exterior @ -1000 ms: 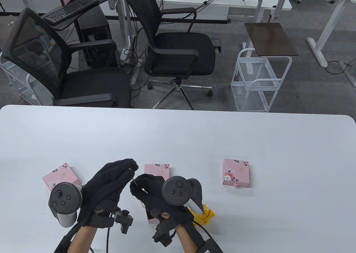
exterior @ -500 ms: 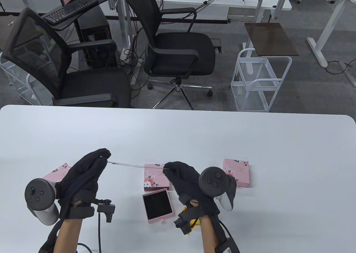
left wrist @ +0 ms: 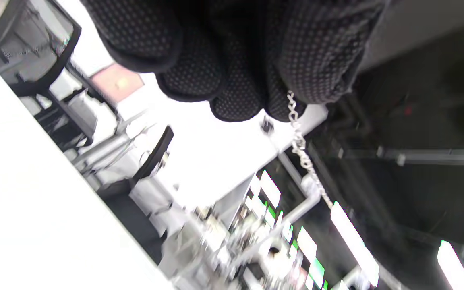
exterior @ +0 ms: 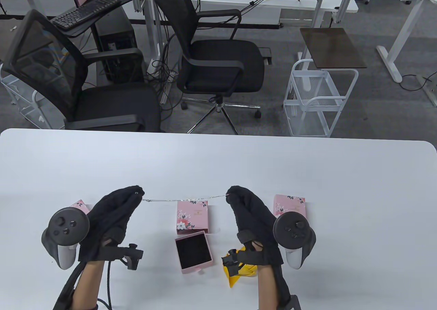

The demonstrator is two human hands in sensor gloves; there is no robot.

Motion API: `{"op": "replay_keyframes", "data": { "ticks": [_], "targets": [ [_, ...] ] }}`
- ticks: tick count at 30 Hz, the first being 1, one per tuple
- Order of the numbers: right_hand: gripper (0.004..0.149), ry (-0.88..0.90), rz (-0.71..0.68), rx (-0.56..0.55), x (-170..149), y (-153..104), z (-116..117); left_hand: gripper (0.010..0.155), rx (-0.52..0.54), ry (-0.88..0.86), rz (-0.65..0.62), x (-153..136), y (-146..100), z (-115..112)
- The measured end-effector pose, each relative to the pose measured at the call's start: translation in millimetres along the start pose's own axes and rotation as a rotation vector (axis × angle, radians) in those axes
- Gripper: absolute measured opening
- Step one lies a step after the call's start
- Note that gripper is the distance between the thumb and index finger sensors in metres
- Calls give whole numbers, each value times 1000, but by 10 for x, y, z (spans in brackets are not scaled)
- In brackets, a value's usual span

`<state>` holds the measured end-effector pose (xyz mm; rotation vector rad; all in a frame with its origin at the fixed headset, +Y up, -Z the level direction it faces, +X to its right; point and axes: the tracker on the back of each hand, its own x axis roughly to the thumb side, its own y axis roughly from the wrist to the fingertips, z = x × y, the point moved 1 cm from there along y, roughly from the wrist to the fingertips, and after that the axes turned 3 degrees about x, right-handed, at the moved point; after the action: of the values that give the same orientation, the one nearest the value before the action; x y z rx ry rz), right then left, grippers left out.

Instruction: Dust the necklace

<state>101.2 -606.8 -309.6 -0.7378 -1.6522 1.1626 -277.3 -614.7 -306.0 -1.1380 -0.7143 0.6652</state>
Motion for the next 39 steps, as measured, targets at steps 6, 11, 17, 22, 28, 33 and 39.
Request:
{"op": "replay_keyframes", "data": {
  "ticks": [6, 11, 17, 22, 28, 33, 39],
  "targets": [
    [36, 41, -90, 29, 230, -59, 84, 36, -282, 139, -16, 46, 17, -500],
    [36, 29, -148, 64, 360, -94, 164, 37, -456, 191, -14, 35, -47, -926],
    [35, -21, -178, 44, 431, -123, 166, 36, -566, 268, -32, 19, -116, -1196],
    [35, -60, -192, 44, 466, -137, 204, 37, -610, 268, -42, 33, -152, -1283],
    [35, -53, -196, 67, 489, -146, 233, 58, -570, 221, -36, 54, -120, -1149],
    [35, -70, -180, 105, 477, -132, 250, 55, -360, 33, -106, 234, -129, -801],
    [35, -119, -192, 186, 522, -140, 371, 51, -262, -234, -217, 511, -272, -592]
  ]
}}
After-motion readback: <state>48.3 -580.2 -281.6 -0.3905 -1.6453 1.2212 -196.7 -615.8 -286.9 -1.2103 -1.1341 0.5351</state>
